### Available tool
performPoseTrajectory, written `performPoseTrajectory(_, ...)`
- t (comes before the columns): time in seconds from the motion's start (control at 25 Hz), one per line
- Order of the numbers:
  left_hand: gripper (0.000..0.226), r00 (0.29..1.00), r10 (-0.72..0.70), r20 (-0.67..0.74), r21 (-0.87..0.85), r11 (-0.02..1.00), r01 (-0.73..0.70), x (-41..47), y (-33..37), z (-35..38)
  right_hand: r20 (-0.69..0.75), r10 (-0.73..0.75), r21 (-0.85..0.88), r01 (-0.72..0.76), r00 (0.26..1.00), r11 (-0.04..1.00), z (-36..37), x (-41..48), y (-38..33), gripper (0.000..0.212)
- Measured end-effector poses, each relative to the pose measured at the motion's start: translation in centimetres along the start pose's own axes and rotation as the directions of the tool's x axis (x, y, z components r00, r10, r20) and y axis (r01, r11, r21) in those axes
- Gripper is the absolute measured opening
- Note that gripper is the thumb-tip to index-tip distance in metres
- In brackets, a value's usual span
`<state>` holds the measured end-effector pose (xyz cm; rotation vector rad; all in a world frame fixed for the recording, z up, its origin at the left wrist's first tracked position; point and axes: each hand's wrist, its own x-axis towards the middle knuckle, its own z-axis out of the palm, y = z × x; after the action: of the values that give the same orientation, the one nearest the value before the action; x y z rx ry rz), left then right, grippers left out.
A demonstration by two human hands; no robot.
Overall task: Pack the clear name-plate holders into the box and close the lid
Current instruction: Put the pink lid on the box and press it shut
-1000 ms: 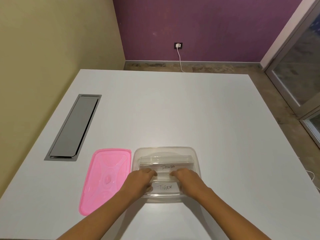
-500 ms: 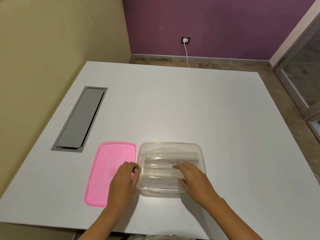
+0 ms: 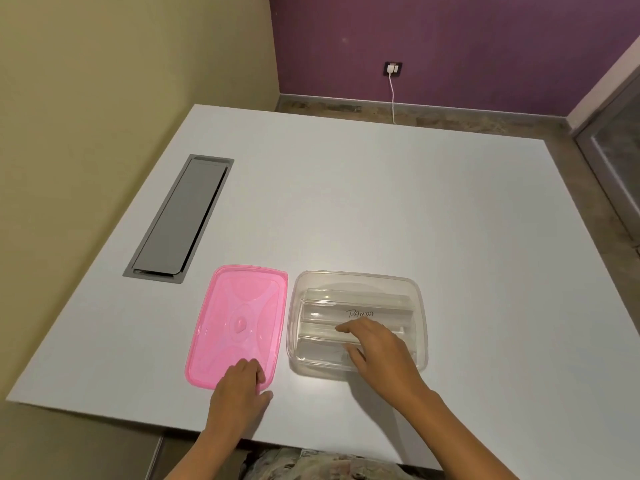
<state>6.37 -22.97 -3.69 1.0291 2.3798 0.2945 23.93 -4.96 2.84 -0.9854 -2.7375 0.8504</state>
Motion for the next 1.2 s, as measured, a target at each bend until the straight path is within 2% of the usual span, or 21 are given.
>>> performPoseTrajectory(0.16, 0.007, 0.988, 0.138, -0.065, 0.096, 0.987, -0.132, -0.2, 0.4, -1.1, 0.011, -0.003, 0.024, 0.003, 1.0, 1.0, 0.0, -0.2, 0.2, 0.029)
performPoseTrajectory(0.28, 0.012, 0.951, 0.222, -0.216, 0.109, 0.973, -0.203, -0.6, 0.9, -3.4, -0.046, -0.012, 0.073, 0.015, 0.999, 0.997, -0.2, -0.4, 0.1, 0.028)
performPoseTrajectory(0.36, 0.015, 0.917, 0.197, -0.346, 0.084, 0.98, -0.179, -0.5, 1.4, -5.4, -0.11, -0.003, 0.107, 0.015, 0.994, 0.994, -0.4, -0.4, 0.1, 0.027)
performPoseTrajectory(0.56, 0.008, 0.744, 0.031, -0.668, -0.051, 0.995, -0.087, 0.4, 4.2, -10.4, -0.258, 0.057, 0.232, 0.005, 0.965, 0.973, -1.2, 0.5, -0.4, 0.031)
performPoseTrajectory(0.68, 0.007, 0.648, 0.016, -0.762, -0.113, 0.981, -0.158, 0.6, 6.4, -13.4, -0.302, 0.101, 0.323, 0.001, 0.948, 0.947, -1.9, 1.3, -0.9, 0.035)
performPoseTrajectory(0.76, 0.009, 0.611, 0.051, -0.79, -0.135, 0.958, -0.254, 0.4, 8.1, -15.0, -0.324, 0.134, 0.389, 0.003, 0.936, 0.921, -2.4, 1.9, -1.2, 0.037)
performPoseTrajectory(0.88, 0.011, 0.617, 0.063, -0.785, -0.268, 0.862, -0.43, -0.3, 10.6, -16.8, -0.301, 0.248, 0.542, -0.049, 0.921, 0.839, -3.2, 2.7, -1.6, 0.04)
performPoseTrajectory(1.0, 0.014, 0.609, 0.049, -0.791, -0.354, 0.775, -0.523, -0.2, 12.1, -17.6, -0.26, 0.341, 0.646, -0.1, 0.903, 0.757, -3.9, 2.9, -1.2, 0.036)
performPoseTrajectory(1.2, 0.019, 0.721, -0.032, -0.692, -0.53, 0.7, -0.478, 1.4, 13.5, -15.4, -0.233, 0.421, 0.617, -0.201, 0.877, 0.761, -3.9, 1.5, 1.1, 0.03)
